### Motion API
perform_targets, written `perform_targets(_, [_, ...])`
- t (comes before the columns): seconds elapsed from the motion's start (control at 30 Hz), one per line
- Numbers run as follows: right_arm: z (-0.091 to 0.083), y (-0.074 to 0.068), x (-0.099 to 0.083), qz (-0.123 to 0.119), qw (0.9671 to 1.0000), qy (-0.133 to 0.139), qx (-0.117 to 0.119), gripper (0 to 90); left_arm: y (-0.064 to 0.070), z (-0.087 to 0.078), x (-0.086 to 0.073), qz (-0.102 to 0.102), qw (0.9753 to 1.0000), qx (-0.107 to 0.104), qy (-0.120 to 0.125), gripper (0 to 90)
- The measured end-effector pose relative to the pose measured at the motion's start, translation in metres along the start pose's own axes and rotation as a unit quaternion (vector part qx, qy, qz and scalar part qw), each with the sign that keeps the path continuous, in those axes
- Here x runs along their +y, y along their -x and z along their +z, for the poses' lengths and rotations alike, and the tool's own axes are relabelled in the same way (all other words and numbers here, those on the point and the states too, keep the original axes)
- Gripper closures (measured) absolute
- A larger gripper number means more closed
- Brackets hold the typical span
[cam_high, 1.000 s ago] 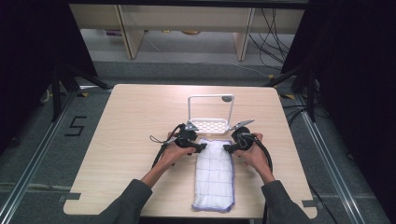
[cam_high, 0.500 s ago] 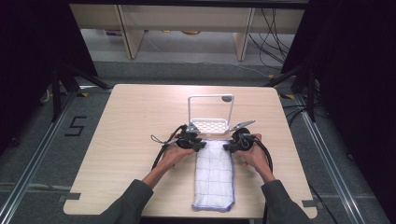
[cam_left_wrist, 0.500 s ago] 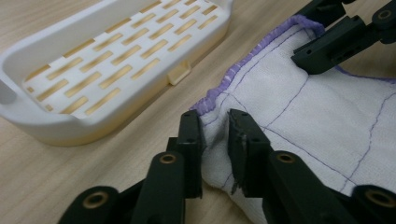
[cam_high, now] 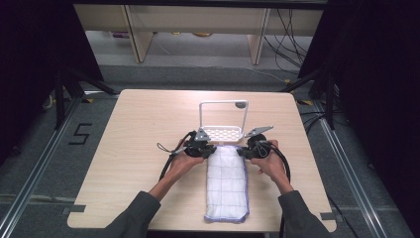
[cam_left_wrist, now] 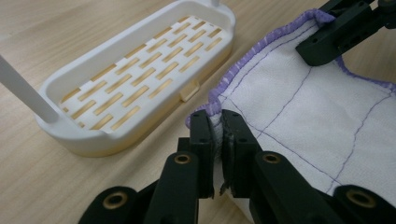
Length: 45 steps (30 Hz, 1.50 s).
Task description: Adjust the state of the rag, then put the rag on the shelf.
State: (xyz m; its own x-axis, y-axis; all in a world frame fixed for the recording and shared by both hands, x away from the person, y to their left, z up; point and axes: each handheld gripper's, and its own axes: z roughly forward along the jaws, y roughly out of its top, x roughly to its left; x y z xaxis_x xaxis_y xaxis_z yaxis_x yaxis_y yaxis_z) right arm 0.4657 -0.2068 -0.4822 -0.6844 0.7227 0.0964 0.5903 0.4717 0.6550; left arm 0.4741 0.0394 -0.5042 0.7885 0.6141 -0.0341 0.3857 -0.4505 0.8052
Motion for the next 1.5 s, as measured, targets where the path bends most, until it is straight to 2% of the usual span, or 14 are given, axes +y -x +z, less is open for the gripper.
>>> perform_targets(0.07, [-0.003,0.000,0.002,-0.011,0.9999,-0.004,-0.002,83.8,-0.001,-0.002,0.000,-0.001,1.0000,0.001,0.004,83.4])
perform_targets(0.13, [-0.002,0.000,0.002,-0.010,0.9999,0.006,-0.004,83.7,-0.002,-0.003,0.001,0.000,1.0000,0.001,0.002,83.3])
perform_targets(0.33, [-0.005,0.000,0.004,-0.006,1.0000,-0.001,0.002,83.8,-0.002,-0.005,0.002,-0.002,0.9999,0.003,0.010,83.3])
perform_targets(0.43, [-0.006,0.000,0.004,-0.004,0.9999,0.013,0.004,83.8,-0.003,-0.006,0.003,-0.002,0.9999,0.005,0.013,83.3])
perform_targets(0.6, [-0.012,-0.001,0.008,-0.012,0.9998,0.017,0.003,83.8,-0.002,-0.013,0.006,0.000,0.9998,0.001,0.020,83.3])
perform_targets(0.7, [-0.015,-0.003,0.009,-0.015,0.9992,0.037,0.006,83.7,-0.002,-0.020,0.009,0.002,0.9997,0.002,0.025,83.2])
perform_targets(0.83, [-0.021,-0.004,0.012,-0.016,0.9994,0.029,0.009,83.8,-0.001,-0.027,0.013,0.004,0.9994,0.004,0.034,83.1])
perform_targets(0.9, [-0.021,-0.005,0.012,-0.018,0.9987,0.046,0.009,83.7,0.000,-0.029,0.015,-0.002,0.9991,0.004,0.043,83.0])
perform_targets(0.93, [-0.020,-0.005,0.011,-0.017,0.9982,0.057,0.010,83.7,-0.001,-0.031,0.015,0.006,0.9993,0.003,0.037,83.0])
perform_targets(1.0, [-0.024,-0.005,0.013,-0.022,0.9988,0.043,0.010,83.7,0.001,-0.033,0.016,0.002,0.9990,0.003,0.045,82.9])
perform_targets(1.23, [-0.032,-0.007,0.013,-0.026,0.9983,0.050,0.014,83.7,0.004,-0.046,0.018,0.009,0.9983,-0.010,0.057,82.7])
perform_targets(1.33, [-0.034,-0.010,0.013,-0.021,0.9977,0.063,0.014,83.6,0.007,-0.051,0.019,0.015,0.9981,-0.010,0.059,82.6])
perform_targets(1.37, [-0.037,-0.010,0.013,-0.030,0.9979,0.055,0.015,83.6,0.008,-0.051,0.020,0.016,0.9980,-0.007,0.061,82.6])
perform_targets(1.5, [-0.041,-0.011,0.014,-0.031,0.9977,0.058,0.016,83.6,0.009,-0.053,0.021,0.019,0.9982,-0.006,0.057,82.3])
